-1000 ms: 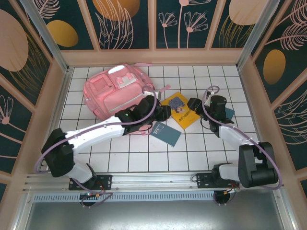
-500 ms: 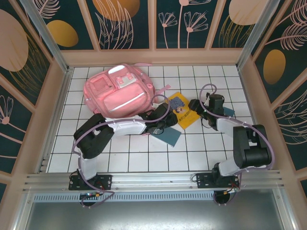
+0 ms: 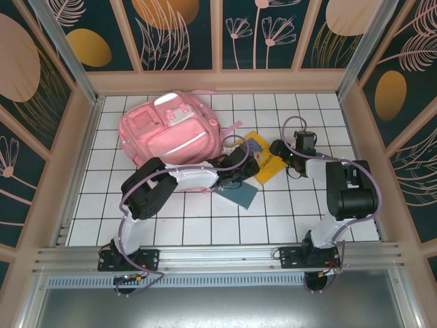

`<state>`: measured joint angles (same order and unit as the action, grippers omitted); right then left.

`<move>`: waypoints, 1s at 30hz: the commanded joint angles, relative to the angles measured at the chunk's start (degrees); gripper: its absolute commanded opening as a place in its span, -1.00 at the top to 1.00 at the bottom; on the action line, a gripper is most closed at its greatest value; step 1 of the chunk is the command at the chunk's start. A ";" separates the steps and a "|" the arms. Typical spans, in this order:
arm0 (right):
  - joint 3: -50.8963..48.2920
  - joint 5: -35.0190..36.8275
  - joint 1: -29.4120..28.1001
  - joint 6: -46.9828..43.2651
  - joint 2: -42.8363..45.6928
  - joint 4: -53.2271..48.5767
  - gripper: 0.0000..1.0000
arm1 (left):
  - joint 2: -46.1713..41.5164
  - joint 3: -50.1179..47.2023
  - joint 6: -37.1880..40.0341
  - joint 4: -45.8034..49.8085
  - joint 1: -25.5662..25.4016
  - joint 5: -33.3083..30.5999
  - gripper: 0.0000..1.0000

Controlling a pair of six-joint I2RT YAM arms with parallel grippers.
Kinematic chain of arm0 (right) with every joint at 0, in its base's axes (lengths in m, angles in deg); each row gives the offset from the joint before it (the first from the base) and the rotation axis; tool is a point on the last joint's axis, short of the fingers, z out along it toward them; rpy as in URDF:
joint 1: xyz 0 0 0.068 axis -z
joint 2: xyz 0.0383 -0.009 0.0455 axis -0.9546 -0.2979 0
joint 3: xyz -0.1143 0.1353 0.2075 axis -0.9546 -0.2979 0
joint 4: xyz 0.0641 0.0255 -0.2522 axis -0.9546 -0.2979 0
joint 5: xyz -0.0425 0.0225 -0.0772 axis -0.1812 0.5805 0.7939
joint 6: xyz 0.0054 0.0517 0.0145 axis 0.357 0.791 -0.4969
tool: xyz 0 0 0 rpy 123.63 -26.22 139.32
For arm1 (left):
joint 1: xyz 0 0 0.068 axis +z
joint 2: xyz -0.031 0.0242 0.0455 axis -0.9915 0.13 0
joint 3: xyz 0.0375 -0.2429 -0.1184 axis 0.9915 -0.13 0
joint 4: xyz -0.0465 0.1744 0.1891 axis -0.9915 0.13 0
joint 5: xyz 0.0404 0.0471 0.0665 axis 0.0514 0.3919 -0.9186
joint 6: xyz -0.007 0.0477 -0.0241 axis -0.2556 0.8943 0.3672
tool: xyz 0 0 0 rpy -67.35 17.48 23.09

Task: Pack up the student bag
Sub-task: Pick up the book at the center of the table.

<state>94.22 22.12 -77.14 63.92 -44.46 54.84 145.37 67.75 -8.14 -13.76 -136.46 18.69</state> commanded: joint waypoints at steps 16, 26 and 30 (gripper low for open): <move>-9.57 -4.06 -2.43 2.40 6.94 2.01 -0.17 | 5.69 1.08 -0.07 -12.97 1.37 5.33 0.09; -9.73 -6.34 -2.43 3.11 7.49 2.41 -0.17 | 3.72 -1.11 4.73 -23.31 1.36 7.39 0.67; -9.55 -7.58 -2.36 3.07 10.72 1.50 -0.33 | 2.46 -1.61 6.07 -23.55 1.61 8.76 1.00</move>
<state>85.19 19.00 -78.60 66.09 -37.10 56.54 149.68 66.07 -4.53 -32.19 -134.47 24.05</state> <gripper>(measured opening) 0.658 0.147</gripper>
